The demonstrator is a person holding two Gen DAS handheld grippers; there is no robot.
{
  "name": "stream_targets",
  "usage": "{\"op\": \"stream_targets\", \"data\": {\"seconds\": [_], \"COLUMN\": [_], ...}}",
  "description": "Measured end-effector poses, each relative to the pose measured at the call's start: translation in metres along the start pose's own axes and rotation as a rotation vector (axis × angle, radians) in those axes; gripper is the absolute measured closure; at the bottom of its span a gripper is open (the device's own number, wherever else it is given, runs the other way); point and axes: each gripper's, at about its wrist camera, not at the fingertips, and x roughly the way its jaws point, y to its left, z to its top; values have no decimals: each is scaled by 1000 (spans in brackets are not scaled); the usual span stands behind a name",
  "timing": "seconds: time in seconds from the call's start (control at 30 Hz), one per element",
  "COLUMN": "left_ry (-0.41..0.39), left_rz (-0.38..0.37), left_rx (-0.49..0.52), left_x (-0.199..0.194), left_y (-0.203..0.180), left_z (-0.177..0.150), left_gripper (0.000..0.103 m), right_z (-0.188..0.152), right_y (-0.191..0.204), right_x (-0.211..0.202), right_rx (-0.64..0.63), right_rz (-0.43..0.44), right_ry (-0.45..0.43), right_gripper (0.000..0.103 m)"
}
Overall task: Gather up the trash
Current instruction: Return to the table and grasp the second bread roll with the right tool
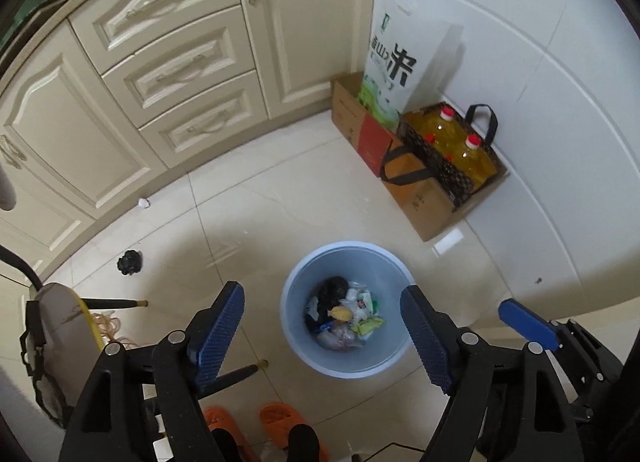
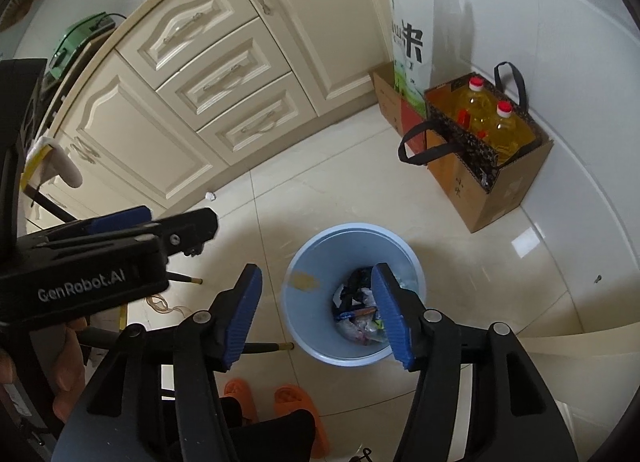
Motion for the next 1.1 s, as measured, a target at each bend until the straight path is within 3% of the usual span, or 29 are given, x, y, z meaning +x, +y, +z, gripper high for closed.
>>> {"op": "stream_targets", "data": {"seconds": [0.2, 0.4, 0.47, 0.57, 0.73, 0.93, 1.1], "left_ry": [-48, -219, -286, -381, -474, -490, -448], "left_rz": [29, 13, -10, 2, 129, 241, 300], "left_rx": [-13, -37, -42, -56, -124, -300, -457], "left_x": [-62, -166, -205, -259, -318, -345, -356], "left_y": [6, 29, 44, 79, 161, 266, 339], "left_z": [-22, -59, -77, -108, -159, -217, -261], "left_gripper": [26, 26, 21, 18, 14, 12, 12], "right_z": [5, 12, 13, 14, 11, -2, -15], "right_y": [23, 71, 96, 149, 244, 363, 444], "right_x": [-34, -91, -111, -138, -157, -140, -92], "right_rx": [-29, -97, -136, -225, -383, -585, -717], "right_rz": [-1, 17, 38, 82, 151, 205, 240], "right_ry": [-50, -153, -188, -228, -251, -221, -119], "right_gripper": [41, 29, 27, 22, 19, 18, 17]}}
